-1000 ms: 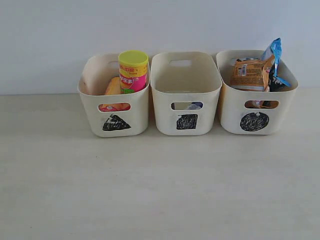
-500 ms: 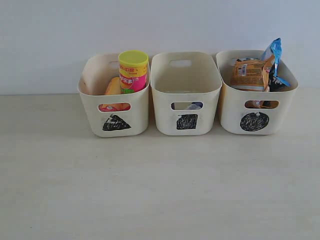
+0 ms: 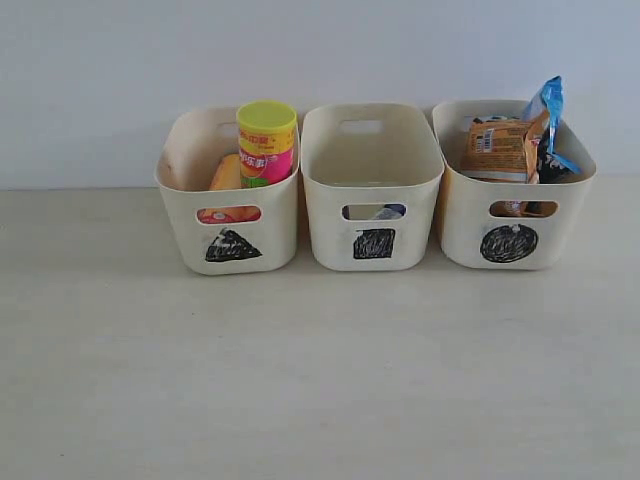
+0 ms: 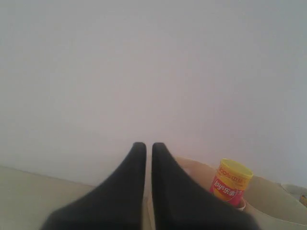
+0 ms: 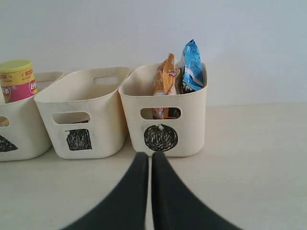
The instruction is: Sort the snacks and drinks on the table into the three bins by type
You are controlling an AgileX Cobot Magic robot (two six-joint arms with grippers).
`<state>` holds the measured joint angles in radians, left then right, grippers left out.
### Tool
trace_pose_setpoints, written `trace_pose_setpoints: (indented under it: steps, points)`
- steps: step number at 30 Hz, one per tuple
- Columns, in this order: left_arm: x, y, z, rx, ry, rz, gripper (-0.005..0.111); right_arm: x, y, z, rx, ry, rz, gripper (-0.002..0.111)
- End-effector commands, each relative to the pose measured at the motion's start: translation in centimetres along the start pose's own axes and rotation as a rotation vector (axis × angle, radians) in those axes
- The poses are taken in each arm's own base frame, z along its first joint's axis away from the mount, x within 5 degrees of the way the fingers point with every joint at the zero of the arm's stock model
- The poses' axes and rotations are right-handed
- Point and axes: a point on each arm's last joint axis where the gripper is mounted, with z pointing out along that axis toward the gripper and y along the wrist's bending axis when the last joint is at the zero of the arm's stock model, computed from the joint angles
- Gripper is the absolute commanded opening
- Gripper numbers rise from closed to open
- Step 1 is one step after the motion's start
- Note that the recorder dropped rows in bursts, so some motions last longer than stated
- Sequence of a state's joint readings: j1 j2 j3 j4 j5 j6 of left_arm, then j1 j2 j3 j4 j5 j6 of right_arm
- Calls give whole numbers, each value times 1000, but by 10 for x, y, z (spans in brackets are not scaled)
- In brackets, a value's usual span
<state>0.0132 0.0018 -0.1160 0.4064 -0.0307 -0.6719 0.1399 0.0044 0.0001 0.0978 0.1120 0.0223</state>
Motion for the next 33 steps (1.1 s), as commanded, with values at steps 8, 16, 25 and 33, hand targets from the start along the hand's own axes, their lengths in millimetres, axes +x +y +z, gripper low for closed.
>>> trace_pose_setpoints:
  steps: [8, 16, 25, 33]
  points:
    - [1, 0, 0, 4, -8, -4, 4, -1, 0, 0, 2, -8, -2, 0]
    - [1, 0, 0, 4, -8, -4, 4, -1, 0, 0, 2, -8, -2, 0]
    - [1, 0, 0, 4, -8, -4, 4, -1, 0, 0, 2, -8, -2, 0]
    - [5, 3, 0, -29, 38, 12, 4, -1, 0, 0, 2, -8, -2, 0]
